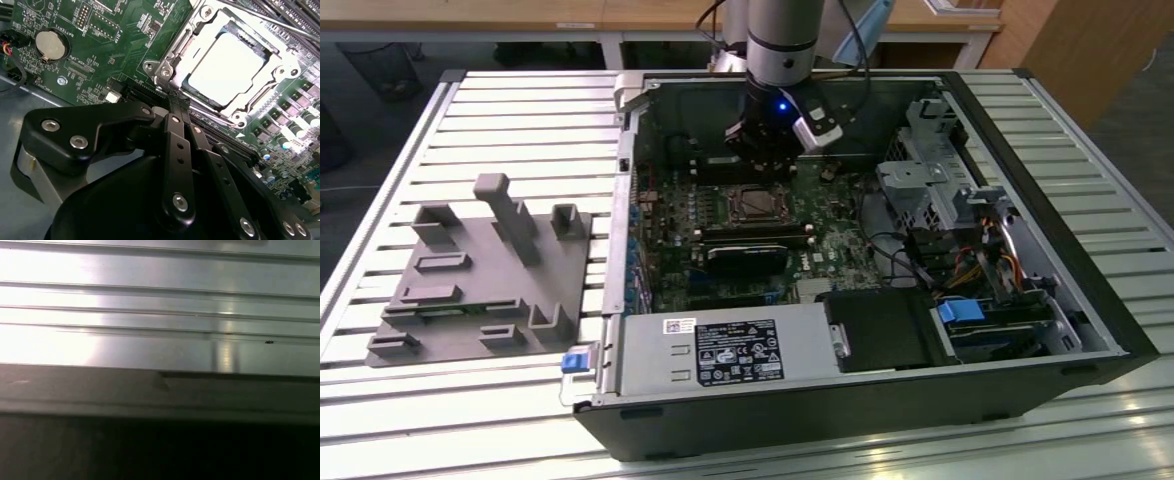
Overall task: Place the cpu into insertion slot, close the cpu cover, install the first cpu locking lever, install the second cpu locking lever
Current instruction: 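Install the first cpu locking lever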
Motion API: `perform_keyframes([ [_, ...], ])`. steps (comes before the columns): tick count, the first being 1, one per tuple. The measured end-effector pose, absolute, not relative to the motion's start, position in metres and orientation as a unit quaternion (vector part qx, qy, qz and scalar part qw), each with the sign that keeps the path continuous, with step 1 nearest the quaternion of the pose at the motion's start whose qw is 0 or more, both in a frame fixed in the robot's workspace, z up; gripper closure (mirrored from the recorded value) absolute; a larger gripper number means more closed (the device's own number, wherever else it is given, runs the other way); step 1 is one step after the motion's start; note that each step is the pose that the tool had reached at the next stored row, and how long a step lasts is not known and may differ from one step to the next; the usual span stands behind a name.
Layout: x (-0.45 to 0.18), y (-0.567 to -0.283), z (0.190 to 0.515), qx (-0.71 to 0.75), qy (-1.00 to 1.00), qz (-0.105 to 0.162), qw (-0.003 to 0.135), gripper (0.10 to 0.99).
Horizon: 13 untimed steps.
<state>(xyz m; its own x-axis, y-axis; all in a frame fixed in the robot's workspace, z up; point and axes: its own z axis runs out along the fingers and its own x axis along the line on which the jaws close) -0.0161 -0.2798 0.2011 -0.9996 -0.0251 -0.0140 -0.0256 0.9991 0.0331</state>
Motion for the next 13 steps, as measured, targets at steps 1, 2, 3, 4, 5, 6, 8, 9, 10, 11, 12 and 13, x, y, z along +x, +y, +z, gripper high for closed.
perform_keyframes([
  [1,-0.0161,-0.2798,0.2011,-0.013,1.0,0.016,0.007,0.98],
  [2,-0.0161,-0.2798,0.2011,-0.013,1.0,0.016,0.007,0.98],
  [3,-0.0161,-0.2798,0.201,-0.013,1.0,0.016,0.007,0.98],
  [4,-0.0161,-0.2798,0.2008,-0.013,1.0,0.015,0.007,0.98],
  [5,-0.0161,-0.2798,0.2006,-0.013,1.0,0.015,0.007,0.98],
  [6,-0.0161,-0.2798,0.2004,-0.013,1.0,0.014,0.007,0.98],
  [8,-0.0162,-0.2799,0.1998,-0.013,1.0,0.012,0.007,0.98],
  [9,-0.0162,-0.2799,0.1995,-0.013,1.0,0.011,0.007,0.98],
  [10,-0.0162,-0.28,0.1991,-0.013,1.0,0.01,0.007,0.98],
  [11,-0.0162,-0.2799,0.1987,-0.013,1.0,0.01,0.007,0.98],
  [12,-0.0161,-0.2797,0.1984,-0.013,1.0,0.01,0.007,0.98],
  [13,-0.0161,-0.2798,0.1984,-0.013,1.0,0.009,0.007,0.98],
])
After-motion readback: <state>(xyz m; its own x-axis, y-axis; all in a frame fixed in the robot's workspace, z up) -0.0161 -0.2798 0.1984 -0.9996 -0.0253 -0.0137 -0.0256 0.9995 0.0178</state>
